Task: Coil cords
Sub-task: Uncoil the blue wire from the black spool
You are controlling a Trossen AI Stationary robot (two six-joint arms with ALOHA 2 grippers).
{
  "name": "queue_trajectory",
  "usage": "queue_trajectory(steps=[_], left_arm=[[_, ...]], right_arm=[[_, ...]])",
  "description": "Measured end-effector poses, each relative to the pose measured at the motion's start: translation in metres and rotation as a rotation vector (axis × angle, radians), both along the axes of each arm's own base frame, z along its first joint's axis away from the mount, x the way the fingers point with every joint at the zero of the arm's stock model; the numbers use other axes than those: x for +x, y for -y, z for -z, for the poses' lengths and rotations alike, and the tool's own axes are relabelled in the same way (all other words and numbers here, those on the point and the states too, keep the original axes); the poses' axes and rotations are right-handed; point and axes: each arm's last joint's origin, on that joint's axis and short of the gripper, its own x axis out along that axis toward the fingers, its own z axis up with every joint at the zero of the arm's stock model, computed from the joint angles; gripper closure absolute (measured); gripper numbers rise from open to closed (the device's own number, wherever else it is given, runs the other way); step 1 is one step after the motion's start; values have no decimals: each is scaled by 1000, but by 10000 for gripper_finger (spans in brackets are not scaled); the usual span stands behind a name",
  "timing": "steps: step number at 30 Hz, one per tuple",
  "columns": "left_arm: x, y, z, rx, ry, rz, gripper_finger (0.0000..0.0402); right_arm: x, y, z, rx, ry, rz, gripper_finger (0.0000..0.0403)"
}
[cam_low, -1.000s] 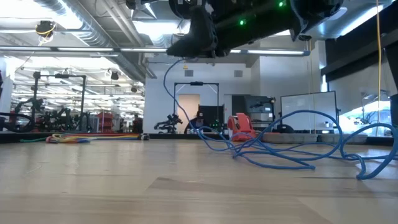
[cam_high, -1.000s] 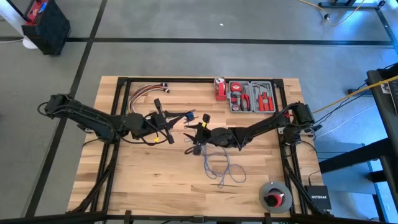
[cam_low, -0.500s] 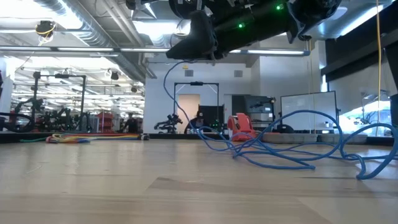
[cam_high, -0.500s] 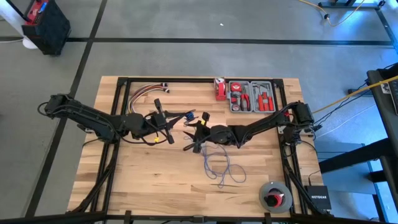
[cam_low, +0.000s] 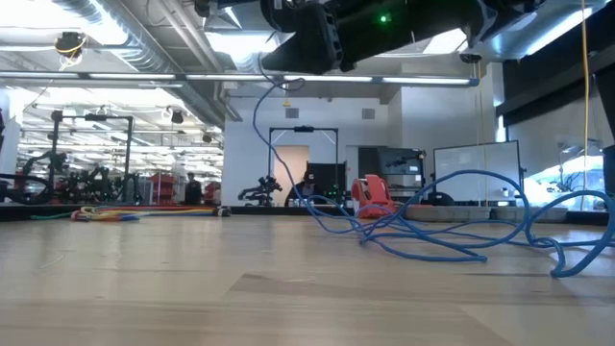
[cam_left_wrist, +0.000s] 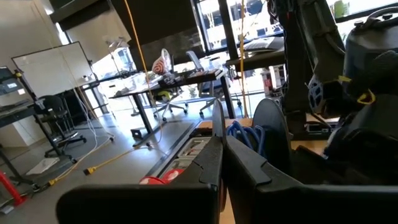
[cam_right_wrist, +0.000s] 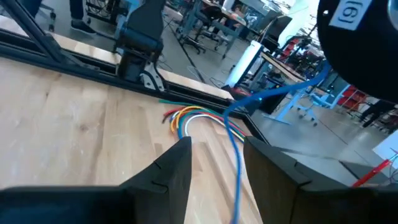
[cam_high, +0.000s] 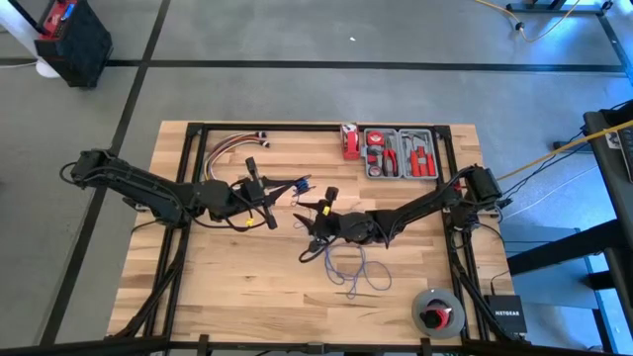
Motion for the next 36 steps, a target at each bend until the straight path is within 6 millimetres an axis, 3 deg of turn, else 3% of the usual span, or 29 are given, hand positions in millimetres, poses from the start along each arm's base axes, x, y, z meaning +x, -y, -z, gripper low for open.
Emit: queue_trajectory(steps=[10,13,17,23,30,36], left_arm=[[0,0,0,-3,4,0,396],[0,0,0,-3,4,0,396],[0,0,0,2,1,-1,396],[0,0,0,5,-1,-1,396],[0,0,0,6,-5,0,396],[0,0,1,17,-13,-2,396]], right_arm=[[7,35,3,96,-3,-51,261],[8,35,3,102,-9,-88,300],[7,28,3,54,-23,-121,387],[4,9,-4,39,11,-188,396],[-5,-27,-48,-43,78,-289,399],[-22,-44,-94,-171,56,-173,400]])
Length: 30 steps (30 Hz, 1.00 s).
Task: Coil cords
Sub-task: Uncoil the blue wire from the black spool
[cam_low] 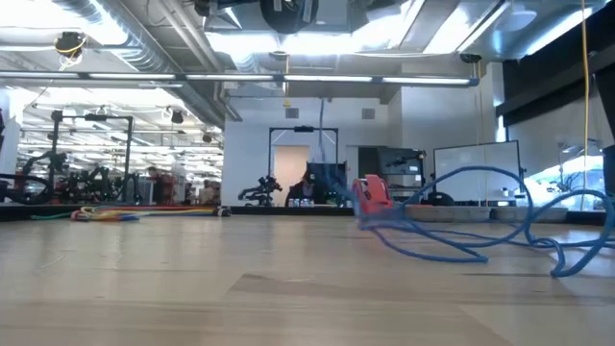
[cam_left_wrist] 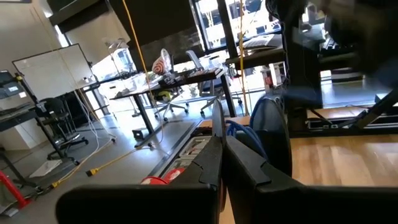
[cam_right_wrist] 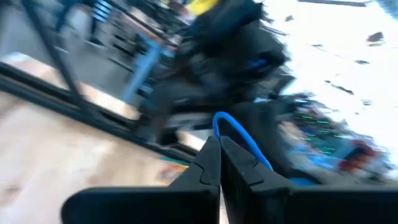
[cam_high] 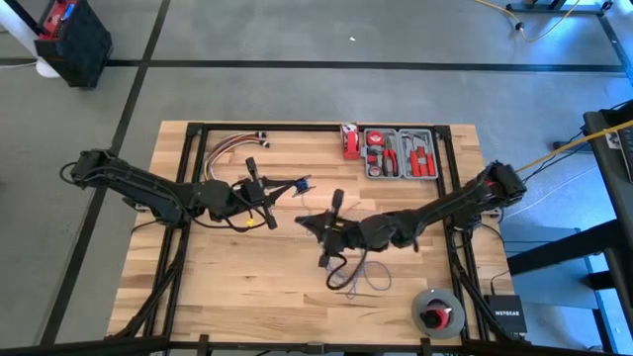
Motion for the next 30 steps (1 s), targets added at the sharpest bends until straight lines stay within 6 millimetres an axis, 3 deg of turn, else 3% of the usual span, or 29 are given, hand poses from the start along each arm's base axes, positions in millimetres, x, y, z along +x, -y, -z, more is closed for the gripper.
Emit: queue_trajectory(steps=[5,8,14,19,23,26,30], left_arm=[[0,0,0,4,-1,0,396],[0,0,0,3,-1,0,396],[0,0,-1,0,11,1,396],[-1,0,-6,-14,61,1,396],[-1,0,-8,-35,88,1,396],[-1,-4,-8,-36,92,-14,396],[1,-12,-7,-46,89,-48,396]], right_arm=[[-22,-3,-40,-103,-11,221,401],[-35,6,-49,-123,-55,405,401],[-47,17,-12,-72,-291,480,401],[-30,20,31,87,-435,370,401],[-1,6,57,103,-431,175,401],[17,-4,56,82,-366,19,402],[31,-12,26,60,-287,-65,402]])
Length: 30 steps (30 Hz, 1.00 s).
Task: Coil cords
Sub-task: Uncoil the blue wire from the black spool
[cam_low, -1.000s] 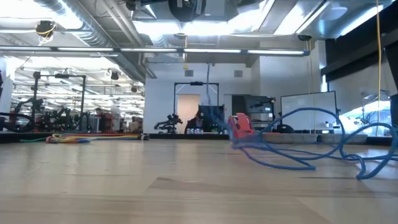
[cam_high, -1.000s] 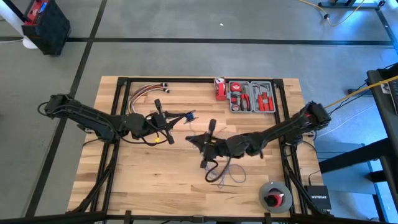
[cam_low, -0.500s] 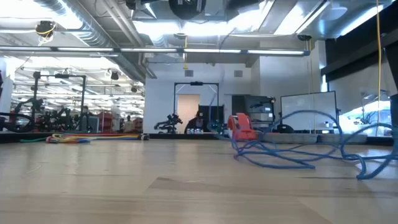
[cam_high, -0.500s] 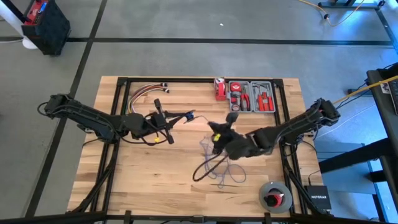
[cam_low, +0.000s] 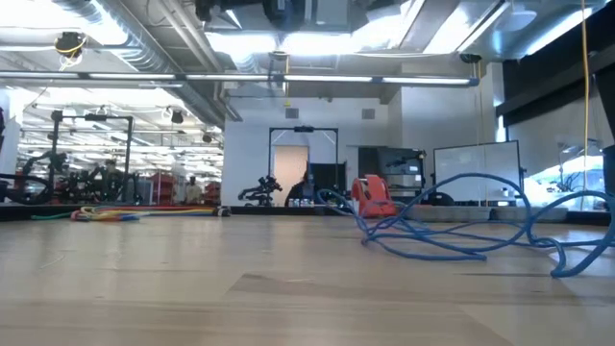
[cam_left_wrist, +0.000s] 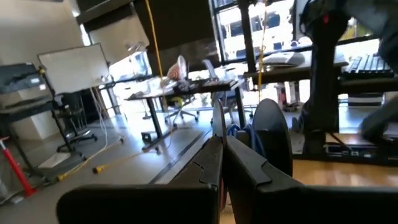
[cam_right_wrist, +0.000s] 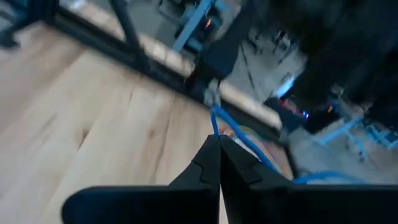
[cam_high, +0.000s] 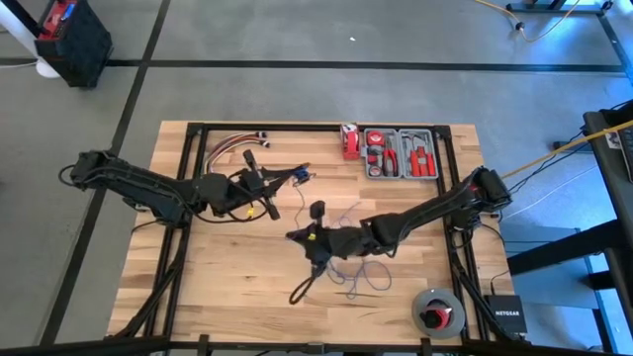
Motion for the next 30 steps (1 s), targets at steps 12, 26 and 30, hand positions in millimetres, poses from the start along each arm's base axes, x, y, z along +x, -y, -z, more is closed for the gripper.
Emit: queue_trajectory(steps=[12,26,30], left_arm=[[3,-7,13,29,-135,-31,396],[-16,18,-3,144,-124,76,396],[-21,21,-11,75,-47,99,396]], right_arm=[[-42,-40,-115,-332,31,234,402],[-105,0,-41,-199,-248,636,402],[-86,1,3,-105,-277,569,402]])
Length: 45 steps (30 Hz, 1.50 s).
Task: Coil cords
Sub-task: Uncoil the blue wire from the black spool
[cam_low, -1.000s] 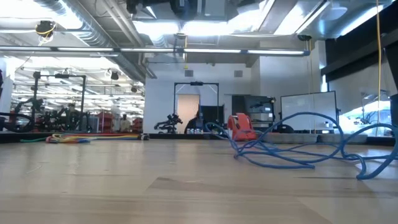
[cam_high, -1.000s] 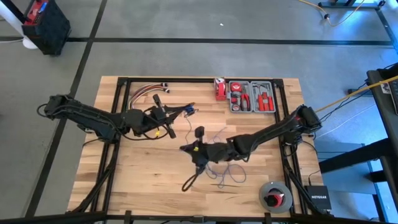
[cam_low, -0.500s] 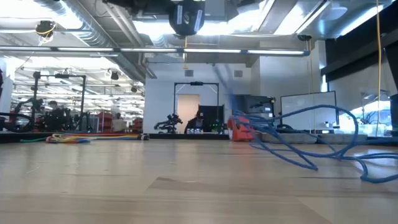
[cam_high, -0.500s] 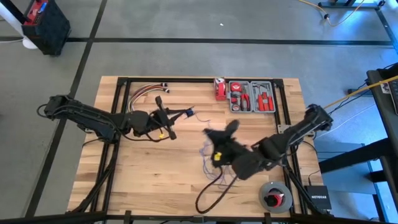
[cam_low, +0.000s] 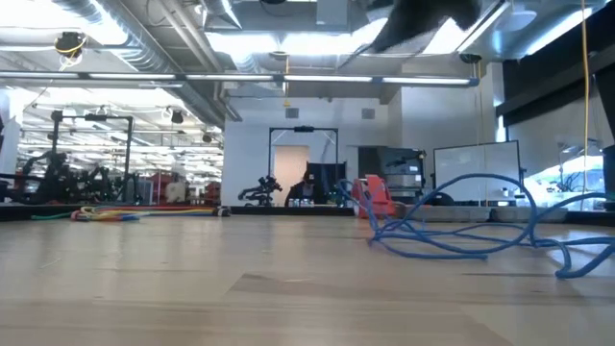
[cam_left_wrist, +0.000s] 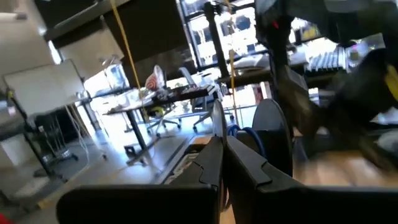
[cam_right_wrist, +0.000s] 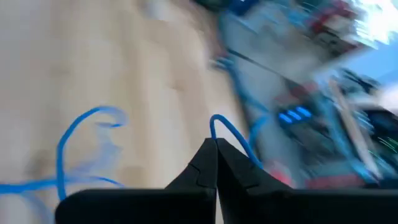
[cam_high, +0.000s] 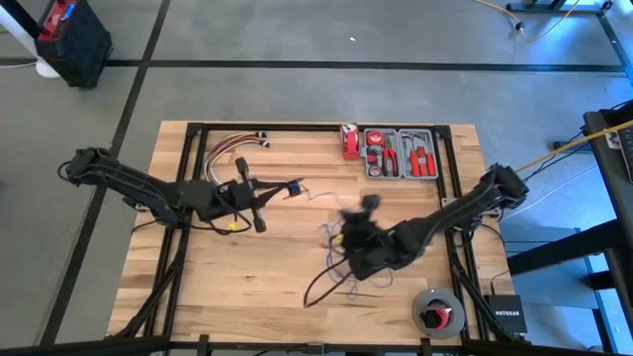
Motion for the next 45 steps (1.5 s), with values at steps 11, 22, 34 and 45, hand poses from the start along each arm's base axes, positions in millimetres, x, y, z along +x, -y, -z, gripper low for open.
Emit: queue_trajectory(steps=[11,22,34,45], left_arm=[[13,-18,8,-85,14,-82,396],[16,-33,32,29,-249,-156,396],[9,-33,50,116,-488,-151,396],[-28,-31,32,-7,-440,-133,396]], right_arm=[[73,-43,14,-9,117,-612,402],[39,-69,-110,-338,176,-398,402],[-31,-27,-120,-244,111,-83,402],[-64,14,-14,-138,-56,226,402]])
